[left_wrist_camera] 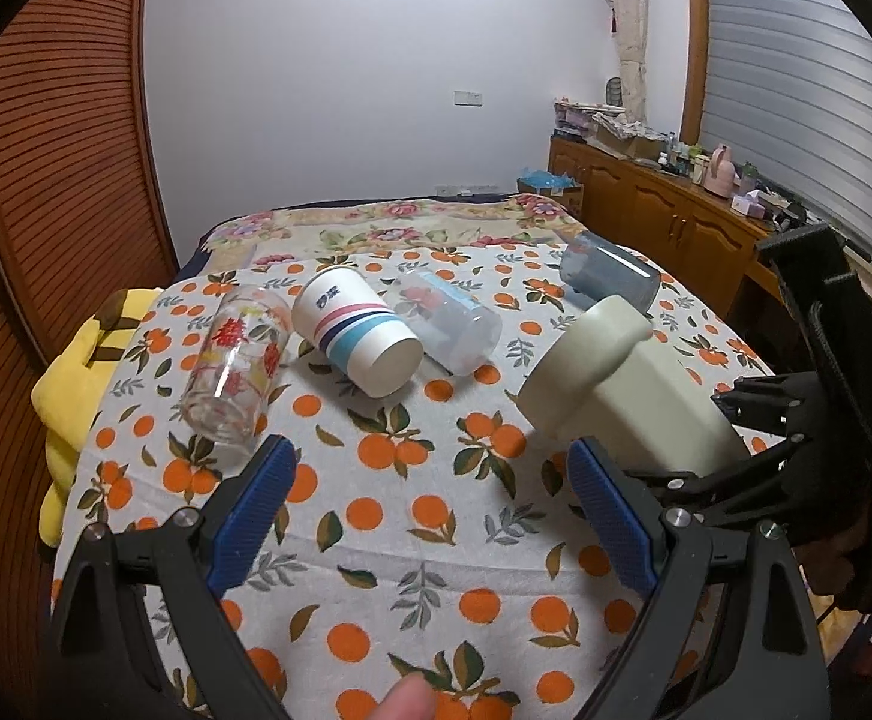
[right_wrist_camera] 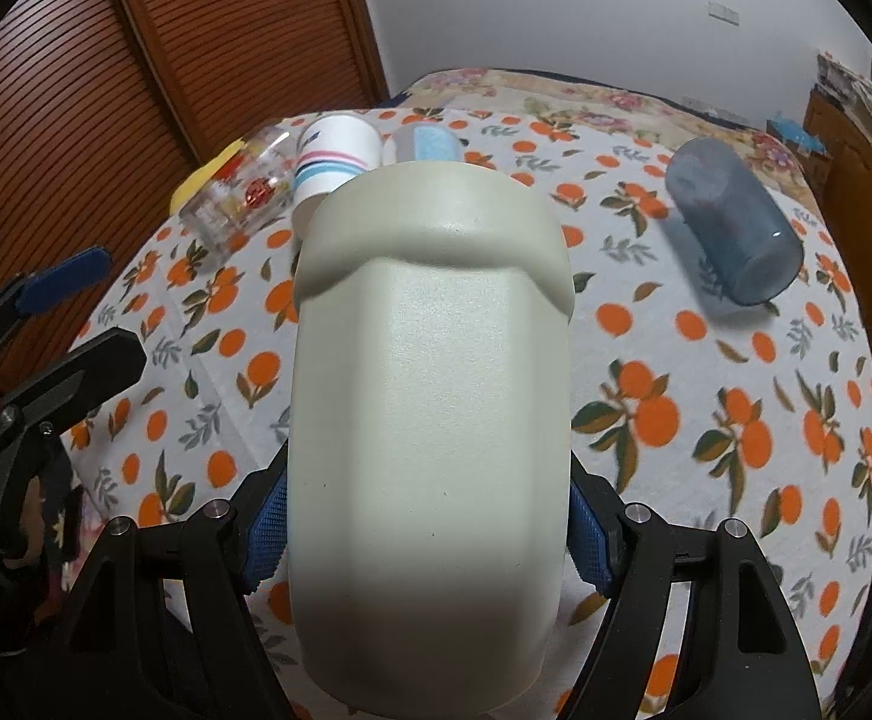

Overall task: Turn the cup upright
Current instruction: 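Lift the cream tumbler with the right gripper and swing it toward the left gripper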

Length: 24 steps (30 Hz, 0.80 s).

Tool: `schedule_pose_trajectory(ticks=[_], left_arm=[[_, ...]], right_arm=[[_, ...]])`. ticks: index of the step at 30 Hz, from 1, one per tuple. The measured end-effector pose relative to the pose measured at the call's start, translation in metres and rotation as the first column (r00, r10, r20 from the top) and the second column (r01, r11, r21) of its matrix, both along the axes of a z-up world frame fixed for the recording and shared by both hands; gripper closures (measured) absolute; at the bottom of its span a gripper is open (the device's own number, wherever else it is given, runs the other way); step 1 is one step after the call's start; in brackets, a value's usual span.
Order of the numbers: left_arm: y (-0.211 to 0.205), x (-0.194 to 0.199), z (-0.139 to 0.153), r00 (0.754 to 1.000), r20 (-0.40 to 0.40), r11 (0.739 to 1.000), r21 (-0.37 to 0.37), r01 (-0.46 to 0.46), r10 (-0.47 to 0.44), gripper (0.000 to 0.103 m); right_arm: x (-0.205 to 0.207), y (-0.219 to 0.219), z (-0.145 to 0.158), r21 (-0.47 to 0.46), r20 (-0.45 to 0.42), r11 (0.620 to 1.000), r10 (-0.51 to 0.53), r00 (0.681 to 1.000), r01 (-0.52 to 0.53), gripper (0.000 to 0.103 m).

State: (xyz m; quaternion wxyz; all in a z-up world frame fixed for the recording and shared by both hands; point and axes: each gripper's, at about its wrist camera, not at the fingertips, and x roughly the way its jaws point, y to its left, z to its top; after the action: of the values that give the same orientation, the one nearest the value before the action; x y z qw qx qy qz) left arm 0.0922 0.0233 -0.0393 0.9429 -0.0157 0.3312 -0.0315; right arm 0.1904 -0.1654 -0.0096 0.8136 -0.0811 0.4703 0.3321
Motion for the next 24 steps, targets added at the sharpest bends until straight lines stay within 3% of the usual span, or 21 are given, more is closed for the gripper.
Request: schedule_pose_trajectory(ticks=[13,24], left_arm=[[0.005,0.009,-0.011,0.999,-0.037,0.999,-0.024,-0.03,0.029,0.01],[0.0,0.018,-0.007,0.998,-0.057,0.998,-0.042,-0.041,0.038,0.01]], right_arm=[[0.001,0.01,-0.013,0.0,-0.02,1.0,-0.011,1.0,0.011,0.025],[-0.007,-0.01,0.016,0.075,0.041,0.997,-0.037,0.998,0.033,0.016]])
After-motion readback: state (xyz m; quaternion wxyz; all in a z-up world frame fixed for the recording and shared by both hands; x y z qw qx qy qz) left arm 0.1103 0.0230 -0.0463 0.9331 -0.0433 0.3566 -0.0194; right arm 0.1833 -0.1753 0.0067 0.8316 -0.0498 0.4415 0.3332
